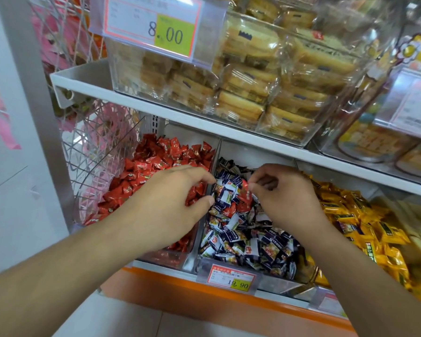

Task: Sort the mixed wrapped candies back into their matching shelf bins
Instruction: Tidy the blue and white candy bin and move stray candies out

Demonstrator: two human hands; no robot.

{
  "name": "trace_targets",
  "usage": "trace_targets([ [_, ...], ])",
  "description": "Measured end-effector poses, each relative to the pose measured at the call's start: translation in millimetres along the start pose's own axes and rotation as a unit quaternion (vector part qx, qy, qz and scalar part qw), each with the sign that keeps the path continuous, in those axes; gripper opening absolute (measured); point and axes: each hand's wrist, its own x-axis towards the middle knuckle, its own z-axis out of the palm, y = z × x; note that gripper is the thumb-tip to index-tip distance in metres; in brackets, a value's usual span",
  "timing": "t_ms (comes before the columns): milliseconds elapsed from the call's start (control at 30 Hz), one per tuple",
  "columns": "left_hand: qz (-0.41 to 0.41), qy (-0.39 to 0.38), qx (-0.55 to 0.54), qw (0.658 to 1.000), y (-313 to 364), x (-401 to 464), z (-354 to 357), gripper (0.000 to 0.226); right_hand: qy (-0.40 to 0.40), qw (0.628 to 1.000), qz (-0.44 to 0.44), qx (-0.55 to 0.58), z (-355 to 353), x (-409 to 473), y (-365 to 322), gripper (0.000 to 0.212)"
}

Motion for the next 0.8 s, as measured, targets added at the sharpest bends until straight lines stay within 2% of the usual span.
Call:
trace_targets([
  [67, -0.010, 0.016, -0.053, 0.998, 0.7, 0.7, -0.3, 0.038, -0.008, 0.993, 0.018, 0.116, -5.9, -4.3, -20.5, 0.014],
  [167, -0.033, 0.015, -0.192, 0.981, 5.3, 1.0, -2.6, 0.038, -0.061, 0.958, 0.027, 0.278, -9.5, -14.9, -53.1, 0.010],
  [267, -0.048, 0.025, -0.220, 0.974, 0.9, 2.0, -6.2, 0.014, -0.091, 0.944, 0.023, 0.317, -9.5, -16.5, -59.0, 0.007],
  [333, -0.076, 0.062, -0.141, 0.985, -9.7, 2.6, -8.3, 0.013, -0.062, 0.958, 0.036, 0.277, -7.2, -10.5, -42.5, 0.007],
  [367, -0.089, 0.068, -0.081, 0.990, -12.4, 1.4, -10.3, 0.016, -0.041, 0.974, 0.033, 0.221, -5.0, -6.9, -30.0, 0.009],
  [467, -0.072, 0.043, 0.053, 0.995, -15.8, -2.5, -11.2, 0.048, -0.017, 0.999, 0.005, 0.037, 1.1, -0.9, 5.0, 0.015],
  [667, 0.032, -0.021, 0.047, 0.998, -3.1, -3.0, 3.4, 0.054, -0.106, 0.987, 0.013, -0.116, 12.1, 6.6, 22.6, 0.013],
  [800, 0.045, -0.037, 0.042, 0.997, -5.4, -2.6, 9.3, 0.054, -0.154, 0.975, 0.041, -0.152, 16.0, 14.9, 20.5, 0.028],
])
